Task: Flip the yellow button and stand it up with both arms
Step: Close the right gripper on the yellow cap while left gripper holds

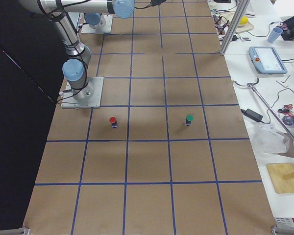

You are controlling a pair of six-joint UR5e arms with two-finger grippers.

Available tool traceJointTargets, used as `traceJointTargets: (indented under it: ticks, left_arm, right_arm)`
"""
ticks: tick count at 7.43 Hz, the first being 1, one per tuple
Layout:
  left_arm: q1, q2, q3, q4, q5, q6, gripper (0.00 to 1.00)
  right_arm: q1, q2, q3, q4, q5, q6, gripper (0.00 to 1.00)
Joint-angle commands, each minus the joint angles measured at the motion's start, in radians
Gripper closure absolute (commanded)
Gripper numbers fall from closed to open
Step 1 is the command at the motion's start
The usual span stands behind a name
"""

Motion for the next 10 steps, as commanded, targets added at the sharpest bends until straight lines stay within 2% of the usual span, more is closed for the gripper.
traceJointTargets:
  ticks: [1, 3, 4, 5, 6, 8, 10]
  left_arm:
    - [0.000, 0.000, -0.001, 0.000, 0.000, 0.004, 0.86]
    - [0.000, -0.001, -0.001, 0.000, 0.000, 0.004, 0.86]
    - [0.000, -0.001, 0.000, 0.000, 0.000, 0.001, 0.81]
    - [0.000, 0.002, 0.000, -0.002, 0.012, 0.001, 0.31]
    - [0.000, -0.001, 0.000, 0.000, 0.012, -0.003, 0.00]
    - [0.000, 0.000, 0.000, -0.002, 0.014, -0.002, 0.00]
    - [0.000, -0.012, 0.002, 0.002, 0.038, 0.009, 0.00]
  right_arm:
    - [0.000, 0.000, 0.005, 0.000, 0.004, -0.003, 0.87]
    - [-0.002, -0.002, 0.004, 0.000, 0.006, -0.005, 0.92]
    - [-0.002, -0.002, 0.004, -0.002, 0.006, -0.006, 0.92]
    - [-0.002, 0.000, 0.004, -0.002, 0.004, -0.006, 0.92]
    - [-0.002, 0.000, 0.004, -0.002, 0.006, -0.006, 0.92]
    - [-0.002, -0.002, 0.004, -0.002, 0.004, -0.009, 0.92]
    - [-0.061, 0.001, 0.005, -0.019, -0.010, -0.076, 0.92]
